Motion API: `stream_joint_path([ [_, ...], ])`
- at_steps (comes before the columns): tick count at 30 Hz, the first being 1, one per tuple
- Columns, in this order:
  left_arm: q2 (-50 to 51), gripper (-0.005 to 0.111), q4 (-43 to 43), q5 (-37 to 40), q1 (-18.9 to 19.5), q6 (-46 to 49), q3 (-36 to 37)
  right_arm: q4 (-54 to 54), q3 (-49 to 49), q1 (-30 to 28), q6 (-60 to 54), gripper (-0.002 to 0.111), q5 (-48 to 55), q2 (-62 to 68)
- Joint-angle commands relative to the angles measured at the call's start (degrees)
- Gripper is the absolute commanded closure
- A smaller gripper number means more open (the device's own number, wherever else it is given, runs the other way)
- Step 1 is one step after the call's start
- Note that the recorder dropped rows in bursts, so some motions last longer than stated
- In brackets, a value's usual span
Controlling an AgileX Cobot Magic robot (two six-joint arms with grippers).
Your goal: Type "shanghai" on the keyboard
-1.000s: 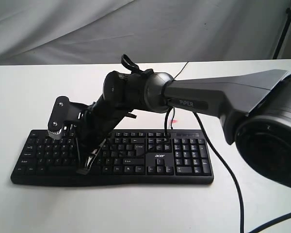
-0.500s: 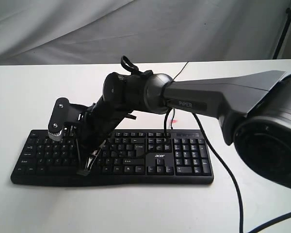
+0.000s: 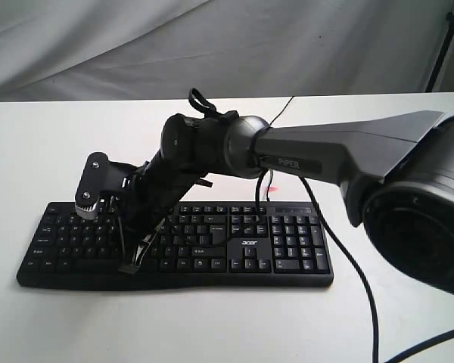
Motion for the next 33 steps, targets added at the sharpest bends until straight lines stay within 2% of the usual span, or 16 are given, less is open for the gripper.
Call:
stream_joint_path([
  [1, 0.2, 0.106, -0.2, -0.1, -0.2, -0.1, 0.0, -1.2, 0.0, -0.5, 0.5, 0.108, 0.0, -1.4],
  [14, 0.2, 0.106, -0.2, -0.1, -0.2, -0.1, 0.0, -0.9, -0.3, -0.4, 1.5, 0.108, -0.2, -2.5],
  [33, 0.2, 0.106, -0.2, -0.1, -0.2, -0.1, 0.0, 1.2, -0.3, 2.6, 1.9, 0.108, -7.3, -2.5],
])
